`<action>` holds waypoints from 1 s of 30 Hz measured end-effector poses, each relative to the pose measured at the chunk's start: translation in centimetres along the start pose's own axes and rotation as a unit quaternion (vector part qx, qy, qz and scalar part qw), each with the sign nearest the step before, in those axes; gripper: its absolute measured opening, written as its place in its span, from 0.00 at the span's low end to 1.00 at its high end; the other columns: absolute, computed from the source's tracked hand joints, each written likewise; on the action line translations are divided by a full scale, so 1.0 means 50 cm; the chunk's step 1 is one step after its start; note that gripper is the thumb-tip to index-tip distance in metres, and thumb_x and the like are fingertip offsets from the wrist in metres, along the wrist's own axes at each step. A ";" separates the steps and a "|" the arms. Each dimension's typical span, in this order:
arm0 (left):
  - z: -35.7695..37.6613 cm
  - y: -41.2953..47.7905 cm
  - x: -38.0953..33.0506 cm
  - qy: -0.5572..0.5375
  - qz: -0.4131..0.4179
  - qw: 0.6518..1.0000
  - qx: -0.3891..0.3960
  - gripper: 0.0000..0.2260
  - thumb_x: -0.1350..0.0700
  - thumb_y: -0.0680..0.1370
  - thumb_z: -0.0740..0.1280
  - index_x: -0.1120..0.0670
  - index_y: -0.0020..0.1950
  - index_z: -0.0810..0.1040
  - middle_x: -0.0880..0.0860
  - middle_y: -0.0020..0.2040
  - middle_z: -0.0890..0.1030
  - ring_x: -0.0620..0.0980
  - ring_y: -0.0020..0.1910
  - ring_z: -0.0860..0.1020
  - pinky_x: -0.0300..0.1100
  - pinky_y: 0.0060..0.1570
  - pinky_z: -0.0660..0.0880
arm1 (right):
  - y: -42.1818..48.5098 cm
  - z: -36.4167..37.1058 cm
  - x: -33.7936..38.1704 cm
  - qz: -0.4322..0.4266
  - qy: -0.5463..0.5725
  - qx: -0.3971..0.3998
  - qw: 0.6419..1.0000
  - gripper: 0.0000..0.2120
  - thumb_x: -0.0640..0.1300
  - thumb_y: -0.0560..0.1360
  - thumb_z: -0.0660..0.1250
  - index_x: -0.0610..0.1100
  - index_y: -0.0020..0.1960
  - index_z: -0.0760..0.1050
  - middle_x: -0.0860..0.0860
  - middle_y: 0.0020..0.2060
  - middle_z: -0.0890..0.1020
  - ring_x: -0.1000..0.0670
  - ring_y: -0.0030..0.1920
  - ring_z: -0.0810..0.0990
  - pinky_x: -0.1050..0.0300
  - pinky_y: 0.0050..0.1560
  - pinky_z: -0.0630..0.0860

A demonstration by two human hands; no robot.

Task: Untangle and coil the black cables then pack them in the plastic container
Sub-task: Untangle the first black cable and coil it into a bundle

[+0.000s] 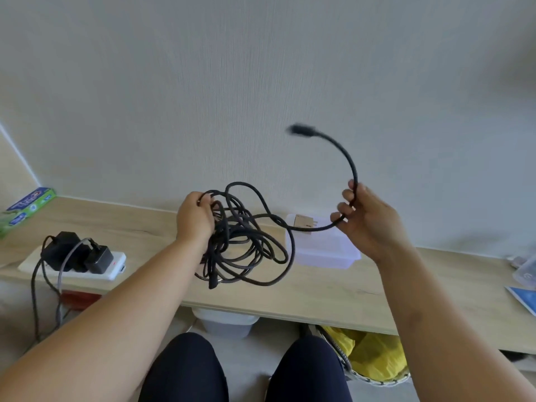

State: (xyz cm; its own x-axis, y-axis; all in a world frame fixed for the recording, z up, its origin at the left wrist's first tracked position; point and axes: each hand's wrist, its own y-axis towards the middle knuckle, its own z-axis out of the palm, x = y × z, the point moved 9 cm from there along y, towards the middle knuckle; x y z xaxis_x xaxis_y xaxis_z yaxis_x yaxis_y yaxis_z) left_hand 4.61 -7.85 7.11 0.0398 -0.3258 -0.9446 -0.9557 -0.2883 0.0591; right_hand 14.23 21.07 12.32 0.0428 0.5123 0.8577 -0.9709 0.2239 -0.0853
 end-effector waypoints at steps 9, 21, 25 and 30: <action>-0.023 -0.011 -0.008 -0.150 -0.008 0.988 -0.031 0.09 0.55 0.83 0.53 0.54 0.51 0.71 0.46 0.41 0.81 0.46 0.31 0.73 0.41 0.31 0.74 | -0.008 -0.091 -0.124 0.129 -0.073 -0.112 0.983 0.08 0.39 0.81 0.58 0.38 0.45 0.73 0.45 0.37 0.78 0.46 0.37 0.77 0.51 0.46 0.79; -0.002 -0.039 -0.110 -0.130 0.111 0.985 0.027 0.08 0.54 0.83 0.54 0.53 0.52 0.73 0.44 0.40 0.81 0.36 0.27 0.73 0.41 0.33 0.72 | 0.006 0.027 -0.099 0.086 -0.404 0.081 0.907 0.25 0.51 0.78 0.63 0.44 0.72 0.64 0.51 0.64 0.75 0.50 0.63 0.75 0.53 0.66 0.71; 0.009 -0.043 -0.121 -0.085 0.151 0.983 0.055 0.08 0.55 0.83 0.55 0.53 0.50 0.73 0.45 0.39 0.80 0.39 0.28 0.73 0.39 0.34 0.72 | 0.009 0.087 -0.077 0.046 -0.423 0.146 0.893 0.08 0.43 0.79 0.63 0.42 0.53 0.80 0.50 0.48 0.84 0.54 0.45 0.82 0.60 0.49 0.80; -0.004 -0.032 -0.107 0.009 0.172 0.985 0.033 0.08 0.57 0.83 0.54 0.56 0.50 0.72 0.46 0.36 0.76 0.47 0.31 0.71 0.32 0.30 0.67 | 0.009 0.091 0.006 -0.049 -0.348 0.053 0.935 0.07 0.44 0.79 0.62 0.44 0.47 0.78 0.50 0.38 0.85 0.52 0.39 0.83 0.62 0.40 0.80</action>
State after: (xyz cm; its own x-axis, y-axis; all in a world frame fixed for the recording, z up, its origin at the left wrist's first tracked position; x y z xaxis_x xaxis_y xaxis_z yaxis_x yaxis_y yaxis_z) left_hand 5.99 -5.81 12.14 -0.2843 -0.4101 -0.8666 -0.9304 -0.1000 0.3526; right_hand 12.73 17.56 14.84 0.0049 -0.1779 0.9840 -0.9897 0.1401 0.0303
